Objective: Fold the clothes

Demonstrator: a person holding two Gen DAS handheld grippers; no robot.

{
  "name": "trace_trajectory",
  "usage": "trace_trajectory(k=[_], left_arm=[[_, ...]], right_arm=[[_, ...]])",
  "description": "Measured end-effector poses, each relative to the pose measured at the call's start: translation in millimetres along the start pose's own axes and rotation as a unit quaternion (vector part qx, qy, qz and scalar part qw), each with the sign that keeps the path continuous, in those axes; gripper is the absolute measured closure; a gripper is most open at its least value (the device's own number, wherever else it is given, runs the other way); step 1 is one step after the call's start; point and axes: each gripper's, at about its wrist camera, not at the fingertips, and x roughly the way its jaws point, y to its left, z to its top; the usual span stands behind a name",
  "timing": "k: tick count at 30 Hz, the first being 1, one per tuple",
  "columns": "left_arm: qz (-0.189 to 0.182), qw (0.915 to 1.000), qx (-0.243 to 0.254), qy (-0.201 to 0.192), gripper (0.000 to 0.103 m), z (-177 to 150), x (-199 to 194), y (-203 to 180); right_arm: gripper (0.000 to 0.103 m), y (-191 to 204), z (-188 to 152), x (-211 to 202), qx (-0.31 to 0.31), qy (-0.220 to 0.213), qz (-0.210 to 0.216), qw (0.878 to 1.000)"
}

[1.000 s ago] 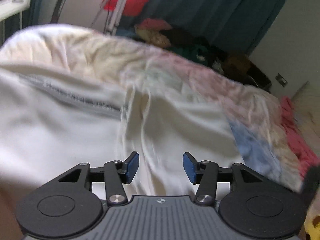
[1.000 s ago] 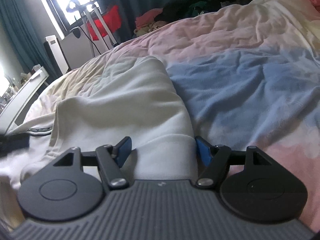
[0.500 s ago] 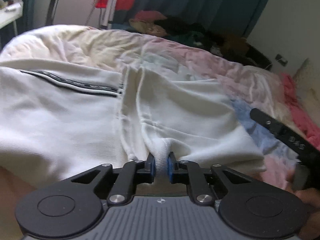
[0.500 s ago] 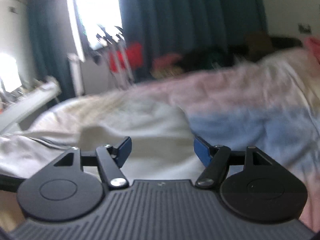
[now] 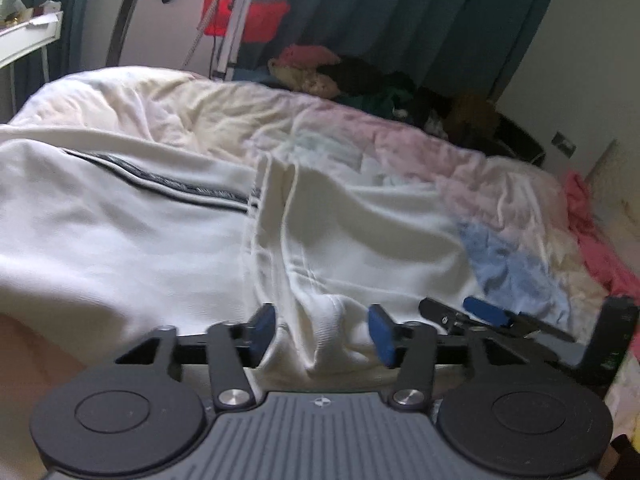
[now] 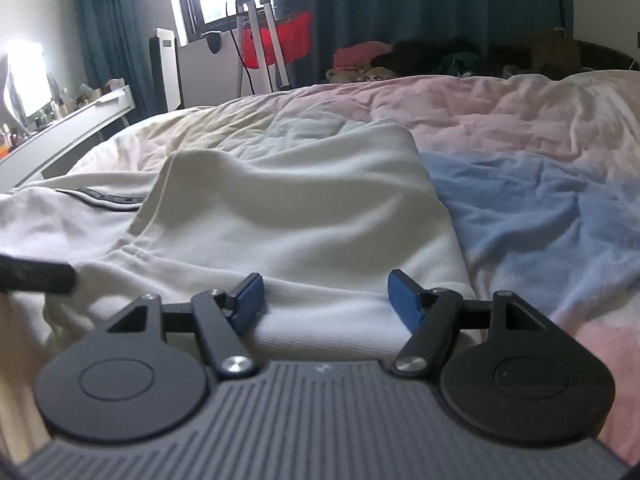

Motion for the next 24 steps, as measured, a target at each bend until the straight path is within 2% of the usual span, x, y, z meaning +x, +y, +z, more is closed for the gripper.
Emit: trace_trajectory(k=[1,3,4,6,9,12,14,16,18,21,24], left_arm=[[0.001,1.0,-0.003,-0.005,0.043,1.0,-8.3,2.5],[0.015,0.9995,-0.021,-0.019,0.03,3.3,-26.6,12.8],[0.023,0.9988,-0.036,-0.023,0.028,4.6,-34.4,20.4],[0.044,0.9963,-0.068,-0.031,0.027,6.0,-49.0,37.9],[0.099,0.9873,-0.12,-0.033,0.024,11.3,-60.9,66.5],[0.14,0.9741,-0.174,-0.032,0.023,18.1,-66.8,96.2],[0.153,0.9632,-0.218,-0.034,0.023,20.5,-67.8,118.9],[0.173,0.951,-0.254,-0.032,0.023,20.0,-65.7,137.9],[0.176,0.9394,-0.293,-0.02,0.023,17.5,-57.8,156.3],[0.172,0.9279,-0.33,-0.019,0.023,16.4,-50.2,173.5],[0.167,0.9181,-0.359,-0.024,0.023,16.2,-44.0,187.1]], right_arm=[[0.032,-1.2,-0.1,0.6,0.0,0.001,0.0,1.0],[0.032,-0.4,1.9,0.6,0.001,0.002,-0.002,1.0],[0.031,0.2,2.5,0.1,0.003,0.002,-0.001,1.0],[0.031,-0.8,3.6,-1.8,0.014,0.001,0.003,1.0],[0.031,-2.7,6.3,-5.7,0.038,-0.005,0.014,0.999],[0.033,-4.2,7.7,-12.9,0.061,-0.031,0.027,0.997],[0.032,-3.8,6.6,-20.0,0.061,-0.066,0.017,0.996],[0.032,-3.3,6.2,-26.9,0.052,-0.1,0.025,0.993],[0.032,-2.9,6.0,-33.7,0.043,-0.132,0.035,0.99],[0.033,-2.4,7.6,-39.1,0.045,-0.144,0.064,0.986],[0.032,1.5,8.4,-39.6,0.038,-0.121,0.056,0.99]])
